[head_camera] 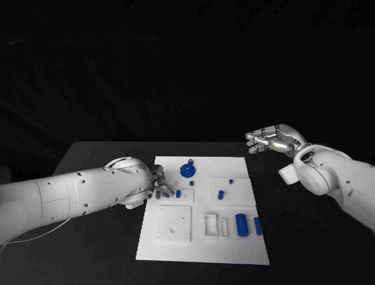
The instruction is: Assemble the parts on the task board
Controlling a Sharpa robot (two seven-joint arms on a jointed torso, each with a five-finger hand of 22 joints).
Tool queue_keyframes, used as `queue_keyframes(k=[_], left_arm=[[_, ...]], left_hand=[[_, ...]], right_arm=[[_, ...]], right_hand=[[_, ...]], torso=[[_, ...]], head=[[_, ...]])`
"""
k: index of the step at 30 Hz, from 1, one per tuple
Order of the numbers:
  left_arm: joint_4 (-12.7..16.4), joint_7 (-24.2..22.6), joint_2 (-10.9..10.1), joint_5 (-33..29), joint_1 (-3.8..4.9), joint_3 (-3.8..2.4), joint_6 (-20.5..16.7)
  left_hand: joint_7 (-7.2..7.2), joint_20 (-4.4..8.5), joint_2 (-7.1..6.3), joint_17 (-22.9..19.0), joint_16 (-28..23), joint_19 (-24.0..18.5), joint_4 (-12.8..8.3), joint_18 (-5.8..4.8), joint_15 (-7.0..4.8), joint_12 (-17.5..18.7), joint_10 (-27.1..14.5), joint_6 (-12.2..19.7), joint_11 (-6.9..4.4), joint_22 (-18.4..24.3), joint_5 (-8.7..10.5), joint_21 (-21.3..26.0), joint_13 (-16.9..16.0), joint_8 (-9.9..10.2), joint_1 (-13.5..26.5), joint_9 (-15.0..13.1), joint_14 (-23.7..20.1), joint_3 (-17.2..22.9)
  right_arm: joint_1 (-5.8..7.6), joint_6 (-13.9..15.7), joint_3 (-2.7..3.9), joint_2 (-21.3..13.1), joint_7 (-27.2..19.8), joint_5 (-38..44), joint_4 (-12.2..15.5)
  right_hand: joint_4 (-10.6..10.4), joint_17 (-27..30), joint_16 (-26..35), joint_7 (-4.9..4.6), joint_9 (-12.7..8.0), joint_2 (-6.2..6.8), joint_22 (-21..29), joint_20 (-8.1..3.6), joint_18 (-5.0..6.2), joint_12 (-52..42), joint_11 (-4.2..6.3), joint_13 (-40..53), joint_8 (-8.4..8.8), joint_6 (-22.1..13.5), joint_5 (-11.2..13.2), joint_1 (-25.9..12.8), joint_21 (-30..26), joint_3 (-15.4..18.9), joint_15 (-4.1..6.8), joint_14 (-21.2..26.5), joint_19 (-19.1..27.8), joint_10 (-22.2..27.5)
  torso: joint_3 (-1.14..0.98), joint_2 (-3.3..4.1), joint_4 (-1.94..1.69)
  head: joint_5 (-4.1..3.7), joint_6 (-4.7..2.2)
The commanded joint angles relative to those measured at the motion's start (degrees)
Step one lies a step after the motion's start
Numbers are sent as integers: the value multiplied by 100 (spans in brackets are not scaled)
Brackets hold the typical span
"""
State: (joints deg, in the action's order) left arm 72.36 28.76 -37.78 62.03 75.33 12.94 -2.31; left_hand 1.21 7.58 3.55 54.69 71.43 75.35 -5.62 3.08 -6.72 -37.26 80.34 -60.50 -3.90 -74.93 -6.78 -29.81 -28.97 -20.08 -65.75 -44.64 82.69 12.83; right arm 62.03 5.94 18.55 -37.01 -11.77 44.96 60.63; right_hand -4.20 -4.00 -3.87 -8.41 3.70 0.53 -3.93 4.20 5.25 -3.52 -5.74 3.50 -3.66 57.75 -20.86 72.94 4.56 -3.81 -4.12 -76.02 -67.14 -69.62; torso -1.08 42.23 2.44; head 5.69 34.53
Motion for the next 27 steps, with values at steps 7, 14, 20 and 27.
queue_keyframes(k=[7,14,20,27], left_arm=[[-22,38,-10,-77,-56,33,123],[-21,30,-23,-127,-56,33,-15],[-13,11,-43,-176,-57,32,-62],[6,-26,-97,-332,-57,26,-70]], left_hand=[[-172,53,-756,-82,-90,18,599,-45,-49,17,-105,-191,0,-85,400,73,-25,7,514,-3,-14,-453],[-161,94,-1163,-49,-117,42,1355,-106,-65,19,-117,-165,-1,-93,403,127,-57,-28,353,-109,-12,-185],[-158,98,-1198,-48,-139,52,1457,-108,-66,27,-122,-160,0,-93,402,144,-64,-25,370,-128,-13,-171],[-141,103,-1268,-91,-187,45,1497,-116,-69,39,-155,-120,9,-92,403,164,-67,-5,401,-133,-40,-197]], right_arm=[[-9,-63,2,-12,-21,-14,8],[-19,-6,2,-17,34,4,1],[-34,-4,2,-25,40,5,6],[-43,-7,2,-25,46,3,-3]], right_hand=[[17,0,28,-5,-10,-41,9,-2,-15,12,-2,-5,11,-69,-18,-10,-35,55,-9,36,52,51],[34,-1,28,-3,-9,-53,9,-2,-13,12,3,-5,10,-72,-16,17,-33,48,-4,34,53,46],[33,0,28,-5,-10,-46,10,-1,-14,13,0,-5,11,-88,-21,12,-34,40,-6,38,57,53],[34,-1,28,-9,-11,-43,9,0,-14,12,-2,-5,13,-114,-19,10,-34,33,-7,41,59,55]], torso=[[4,-3,0],[6,-3,1],[5,-2,2],[6,1,8]], head=[[-5,-18],[-11,-37],[-9,-38],[-18,-45]])
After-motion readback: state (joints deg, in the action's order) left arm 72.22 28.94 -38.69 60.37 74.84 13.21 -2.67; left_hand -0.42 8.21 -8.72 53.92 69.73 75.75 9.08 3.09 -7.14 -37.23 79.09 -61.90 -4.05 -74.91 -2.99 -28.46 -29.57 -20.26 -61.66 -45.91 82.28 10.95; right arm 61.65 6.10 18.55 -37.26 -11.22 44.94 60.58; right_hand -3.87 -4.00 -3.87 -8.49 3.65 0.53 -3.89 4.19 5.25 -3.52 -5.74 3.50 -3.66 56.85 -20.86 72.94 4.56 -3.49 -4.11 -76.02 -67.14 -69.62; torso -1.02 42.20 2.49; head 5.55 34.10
